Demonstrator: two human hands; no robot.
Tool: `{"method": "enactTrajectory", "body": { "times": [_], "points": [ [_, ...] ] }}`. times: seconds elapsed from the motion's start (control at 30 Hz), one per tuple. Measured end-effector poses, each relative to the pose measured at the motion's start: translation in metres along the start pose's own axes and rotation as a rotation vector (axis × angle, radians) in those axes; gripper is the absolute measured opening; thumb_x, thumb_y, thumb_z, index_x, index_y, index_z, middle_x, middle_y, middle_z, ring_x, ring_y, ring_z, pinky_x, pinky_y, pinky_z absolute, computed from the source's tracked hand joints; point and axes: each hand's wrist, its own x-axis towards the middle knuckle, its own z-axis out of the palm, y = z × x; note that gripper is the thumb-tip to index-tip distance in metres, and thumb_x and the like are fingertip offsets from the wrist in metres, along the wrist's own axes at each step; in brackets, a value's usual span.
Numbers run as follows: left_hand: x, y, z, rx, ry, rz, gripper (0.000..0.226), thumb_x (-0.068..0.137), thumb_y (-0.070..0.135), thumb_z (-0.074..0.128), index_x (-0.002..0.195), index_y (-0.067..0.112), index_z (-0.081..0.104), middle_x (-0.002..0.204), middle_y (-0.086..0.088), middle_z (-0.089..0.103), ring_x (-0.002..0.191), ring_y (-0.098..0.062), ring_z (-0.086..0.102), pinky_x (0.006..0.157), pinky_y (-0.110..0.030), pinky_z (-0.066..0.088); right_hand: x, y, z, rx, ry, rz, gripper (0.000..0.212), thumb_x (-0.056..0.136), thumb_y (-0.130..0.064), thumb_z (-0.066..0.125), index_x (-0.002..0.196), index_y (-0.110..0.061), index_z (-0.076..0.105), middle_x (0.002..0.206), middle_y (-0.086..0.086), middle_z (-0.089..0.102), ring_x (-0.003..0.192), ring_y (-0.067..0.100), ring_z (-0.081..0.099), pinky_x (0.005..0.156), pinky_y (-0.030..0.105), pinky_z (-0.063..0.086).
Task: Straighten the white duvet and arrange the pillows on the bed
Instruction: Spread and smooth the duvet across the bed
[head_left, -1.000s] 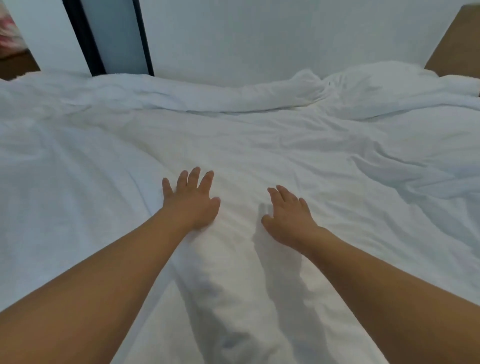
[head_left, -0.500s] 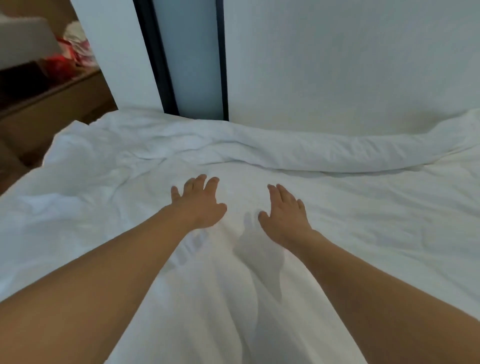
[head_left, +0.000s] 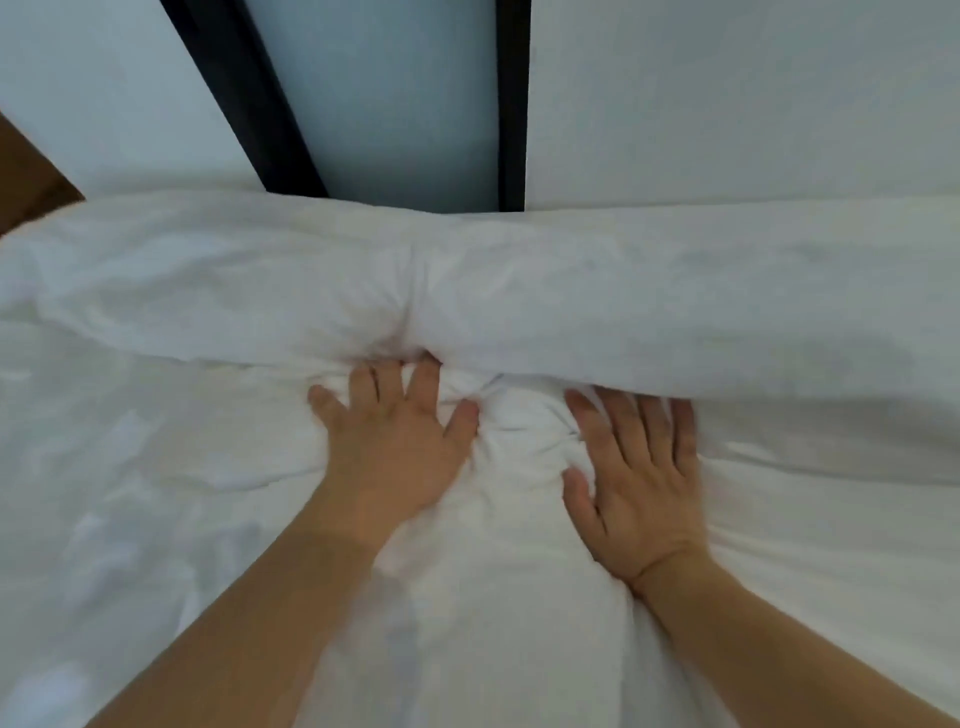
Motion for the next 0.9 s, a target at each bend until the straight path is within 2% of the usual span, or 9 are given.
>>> {"method": "enactTrajectory", "body": {
  "times": [0.1,0.2,0.27,0.33,0.4,0.6,0.73,0.83,0.9],
  "points": [
    [0.015,-0.004,-0.060,-0.138,0.139,0.072,0.065,0.071,0.066,0.019,0.097,0.024,0.061,0.101,-0.001,0.060,0.097,-0.027,0.054,0.080,-0.037,0.043,0.007,0.000,0.002,0.064,0.063,0.040,0.063,0.077,-0.044,0.046,0.135,-0.020,0.049,0.136,0.009,0.051,0.126,0.036,0.040,0.117,0.052,0.012],
    [0.062,0.016,-0.136,-0.612,0.469,0.151,0.030,0.084,0.039,0.044,0.070,0.015,0.056,0.065,0.001,0.056,0.065,-0.023,0.051,0.058,-0.033,0.041,0.009,0.001,0.007,0.073,0.044,0.026,0.061,0.076,-0.046,0.045,0.132,-0.022,0.047,0.134,0.006,0.048,0.124,0.034,0.040,0.115,0.050,0.012],
    [0.106,0.056,-0.162,-0.707,0.517,0.369,0.018,0.087,0.034,0.049,0.101,0.026,0.058,0.098,0.006,0.060,0.087,-0.020,0.053,0.078,-0.035,0.045,0.010,0.004,0.008,0.056,0.009,0.048,0.063,0.076,-0.048,0.044,0.134,-0.024,0.044,0.131,0.004,0.045,0.120,0.033,0.040,0.114,0.049,0.012],
    [0.142,0.099,-0.148,-0.620,0.117,0.539,0.047,0.088,0.044,0.054,0.134,0.038,0.042,0.140,0.005,0.043,0.124,-0.023,0.042,0.107,-0.042,0.034,0.009,0.005,0.012,0.050,-0.009,0.046,0.065,0.075,-0.050,0.043,0.135,-0.025,0.043,0.130,0.002,0.044,0.118,0.032,0.040,0.115,0.047,0.009],
    [0.163,0.130,-0.105,-0.327,-0.167,0.587,0.067,0.085,0.062,0.053,0.144,0.042,0.029,0.154,0.005,0.024,0.141,-0.023,0.020,0.117,-0.049,0.013,0.009,0.006,0.015,0.040,0.002,0.034,0.065,0.075,-0.049,0.043,0.135,-0.024,0.043,0.129,0.002,0.043,0.118,0.032,0.040,0.116,0.044,0.006],
    [0.173,0.134,-0.076,-0.250,-0.054,0.629,0.045,0.086,0.058,0.052,0.124,0.035,0.046,0.134,0.004,0.038,0.128,-0.023,0.029,0.109,-0.044,0.019,0.009,0.009,0.017,0.049,0.019,0.025,0.064,0.073,-0.050,0.044,0.131,-0.024,0.045,0.122,0.001,0.044,0.109,0.031,0.043,0.111,0.043,0.013],
    [0.175,0.136,-0.105,-0.147,0.077,0.609,0.023,0.096,0.039,0.044,0.109,0.022,0.052,0.122,-0.008,0.059,0.113,-0.031,0.054,0.088,-0.040,0.038,0.009,0.012,0.017,0.077,0.036,0.011,0.066,0.075,-0.047,0.043,0.136,-0.022,0.043,0.133,0.003,0.043,0.121,0.032,0.040,0.117,0.044,0.006],
    [0.190,0.115,-0.130,-0.283,0.447,0.303,0.026,0.094,0.019,0.040,0.119,0.012,0.048,0.114,-0.015,0.061,0.101,-0.038,0.058,0.072,-0.041,0.037,0.009,0.012,0.019,0.121,0.060,-0.004,0.065,0.077,-0.043,0.043,0.139,-0.021,0.041,0.147,0.005,0.036,0.139,0.030,0.029,0.118,0.048,0.008],
    [0.184,0.104,-0.123,-0.354,0.494,0.101,0.035,0.091,0.011,0.040,0.126,0.010,0.045,0.120,-0.014,0.056,0.108,-0.036,0.053,0.082,-0.042,0.038,0.009,0.010,0.017,0.141,0.066,0.007,0.065,0.079,-0.042,0.043,0.139,-0.020,0.040,0.150,0.005,0.035,0.143,0.029,0.024,0.118,0.047,0.008]
  ]
}}
